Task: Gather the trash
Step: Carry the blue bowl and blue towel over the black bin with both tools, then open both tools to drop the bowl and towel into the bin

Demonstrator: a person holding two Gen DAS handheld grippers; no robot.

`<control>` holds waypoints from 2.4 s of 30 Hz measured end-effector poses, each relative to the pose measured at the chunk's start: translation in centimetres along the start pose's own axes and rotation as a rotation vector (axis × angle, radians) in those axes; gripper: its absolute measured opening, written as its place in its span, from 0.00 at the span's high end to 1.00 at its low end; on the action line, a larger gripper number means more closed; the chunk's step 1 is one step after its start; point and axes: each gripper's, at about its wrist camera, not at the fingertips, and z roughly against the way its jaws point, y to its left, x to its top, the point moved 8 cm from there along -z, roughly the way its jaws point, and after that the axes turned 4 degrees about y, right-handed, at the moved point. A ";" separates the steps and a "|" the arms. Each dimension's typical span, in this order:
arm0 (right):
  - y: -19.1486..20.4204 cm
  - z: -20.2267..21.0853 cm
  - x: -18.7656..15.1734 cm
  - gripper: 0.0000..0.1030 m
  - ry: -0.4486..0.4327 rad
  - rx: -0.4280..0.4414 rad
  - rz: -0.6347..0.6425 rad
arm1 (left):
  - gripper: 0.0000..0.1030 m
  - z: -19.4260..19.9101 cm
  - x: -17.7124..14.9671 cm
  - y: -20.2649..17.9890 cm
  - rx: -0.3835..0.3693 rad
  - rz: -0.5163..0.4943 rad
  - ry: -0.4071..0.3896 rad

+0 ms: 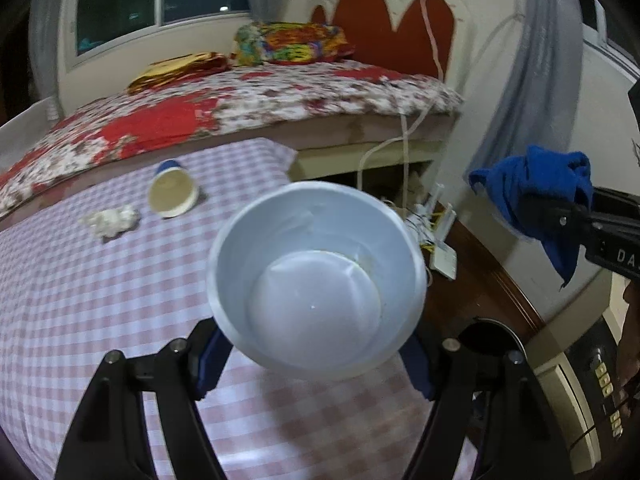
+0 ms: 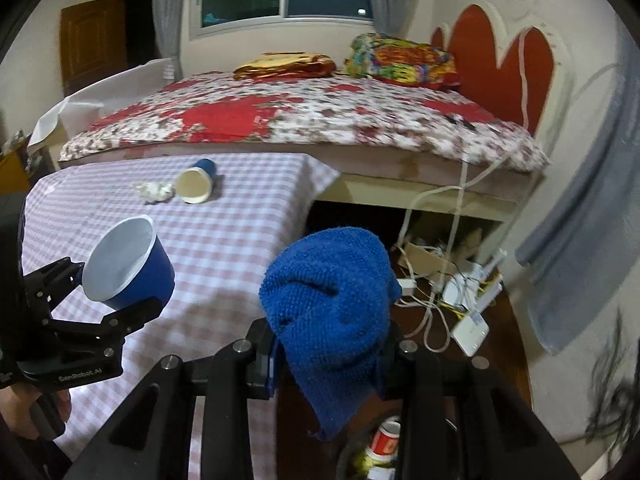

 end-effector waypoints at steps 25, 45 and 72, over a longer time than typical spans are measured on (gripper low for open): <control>-12.5 -0.1 -15.4 0.65 0.163 -0.059 -0.196 | 0.28 -4.0 -4.5 -17.6 -0.195 -0.251 0.151; -16.6 -2.5 -26.7 0.65 0.304 -0.052 -0.280 | 0.28 -8.7 -10.9 -24.8 -0.275 -0.341 0.395; -15.8 -9.1 -33.5 0.23 0.462 -0.051 -0.072 | 0.05 -14.7 -16.2 -25.5 -0.225 -0.242 0.665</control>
